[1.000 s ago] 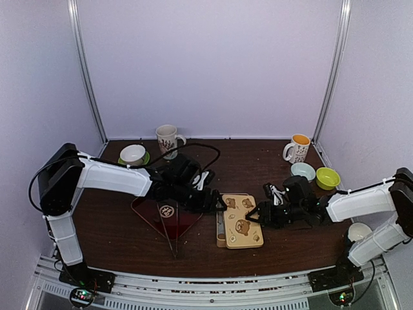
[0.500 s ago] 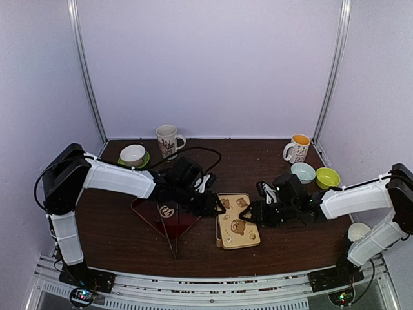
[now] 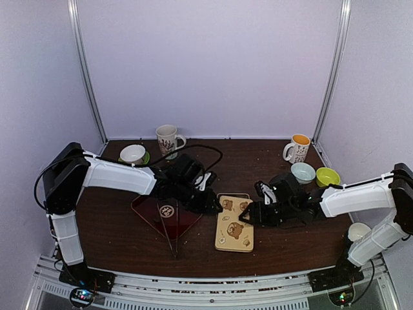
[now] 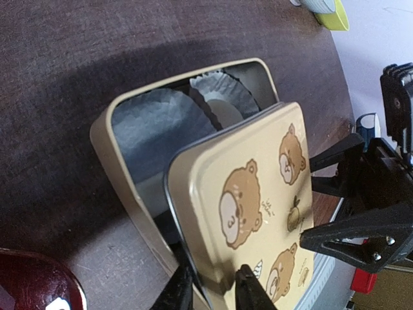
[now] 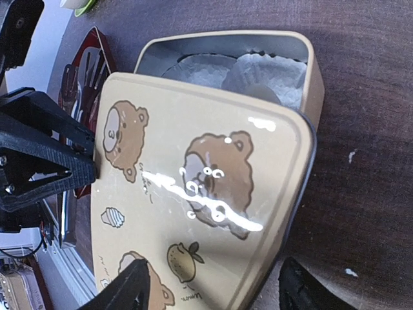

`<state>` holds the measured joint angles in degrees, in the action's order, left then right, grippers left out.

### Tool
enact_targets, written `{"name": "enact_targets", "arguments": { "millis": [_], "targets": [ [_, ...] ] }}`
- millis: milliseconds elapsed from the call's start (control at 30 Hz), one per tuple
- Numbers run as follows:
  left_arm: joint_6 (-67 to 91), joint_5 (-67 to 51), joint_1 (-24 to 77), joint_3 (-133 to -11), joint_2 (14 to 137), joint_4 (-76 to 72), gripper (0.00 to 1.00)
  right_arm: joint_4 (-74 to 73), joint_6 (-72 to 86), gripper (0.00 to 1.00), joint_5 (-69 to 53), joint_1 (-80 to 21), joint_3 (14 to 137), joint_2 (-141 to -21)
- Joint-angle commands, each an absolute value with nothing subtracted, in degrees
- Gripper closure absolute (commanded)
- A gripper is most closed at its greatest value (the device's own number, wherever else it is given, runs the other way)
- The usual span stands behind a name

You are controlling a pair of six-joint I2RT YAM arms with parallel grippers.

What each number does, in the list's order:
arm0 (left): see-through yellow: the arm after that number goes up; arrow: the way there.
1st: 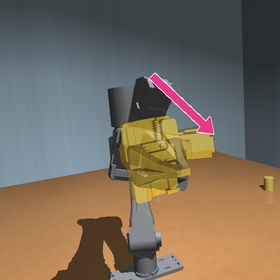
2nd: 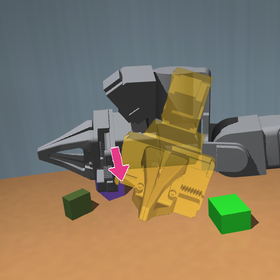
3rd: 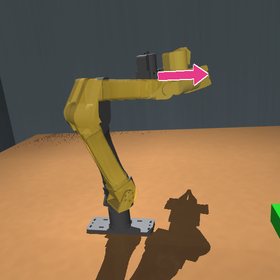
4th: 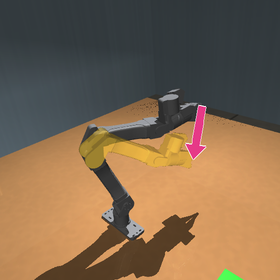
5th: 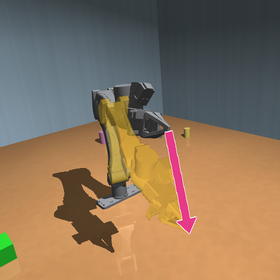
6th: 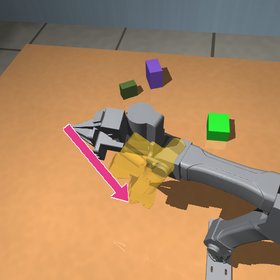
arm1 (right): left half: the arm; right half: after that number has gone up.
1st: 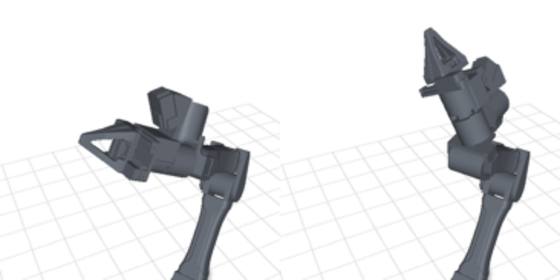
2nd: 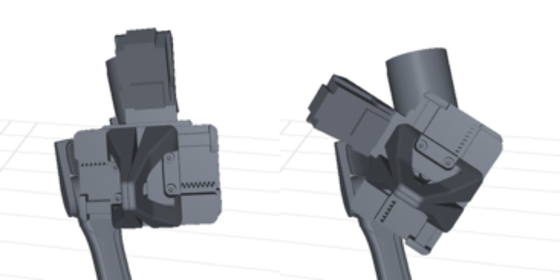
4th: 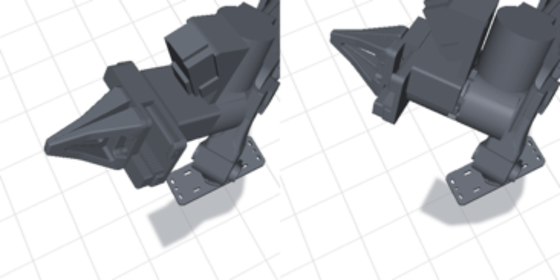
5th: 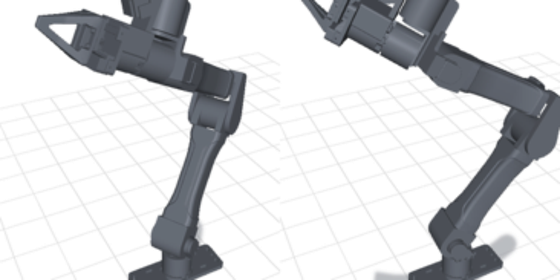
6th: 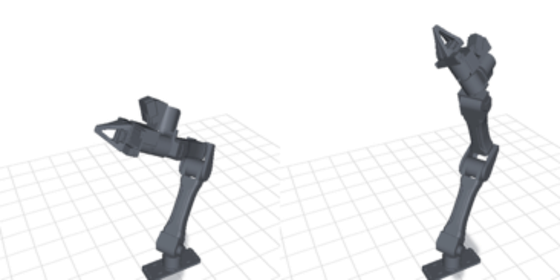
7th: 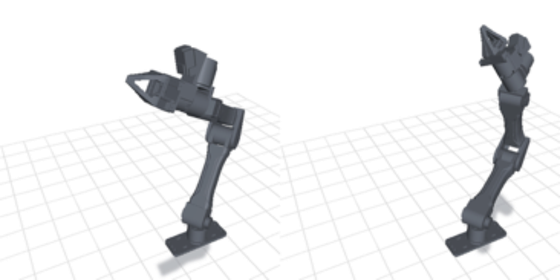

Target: Pack the chocolate

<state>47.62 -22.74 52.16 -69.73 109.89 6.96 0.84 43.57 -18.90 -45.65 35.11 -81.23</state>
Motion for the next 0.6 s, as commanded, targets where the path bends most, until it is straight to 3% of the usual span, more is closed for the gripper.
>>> {"name": "enact_targets", "arguments": {
  "millis": [0, 167, 400, 567],
  "targets": [
    [45.9, -22.2, 51.4, -71.3, 110.8, 7.4, 0.74, -4.1, 39.7, 0.29, -16.2, -46.0, 35.7, -77.0],
    [45.5, -22.1, 51.2, -71.8, 111.2, 7.9, 0.74, -7.9, 35.8, 0.15, -14.7, -46.4, 33.7, -70.4],
    [44.9, -22.0, 51.2, -73.1, 111.6, 9.0, 0.74, -15.1, 30.1, 0.09, -12.9, -47.1, 32.8, -63.2],
    [44.9, -22.1, 51.2, -73.5, 111.9, 9.2, 0.74, -18.9, 25.8, 0.0, -11.9, -51.7, 32.6, -61.4]
  ]
}}
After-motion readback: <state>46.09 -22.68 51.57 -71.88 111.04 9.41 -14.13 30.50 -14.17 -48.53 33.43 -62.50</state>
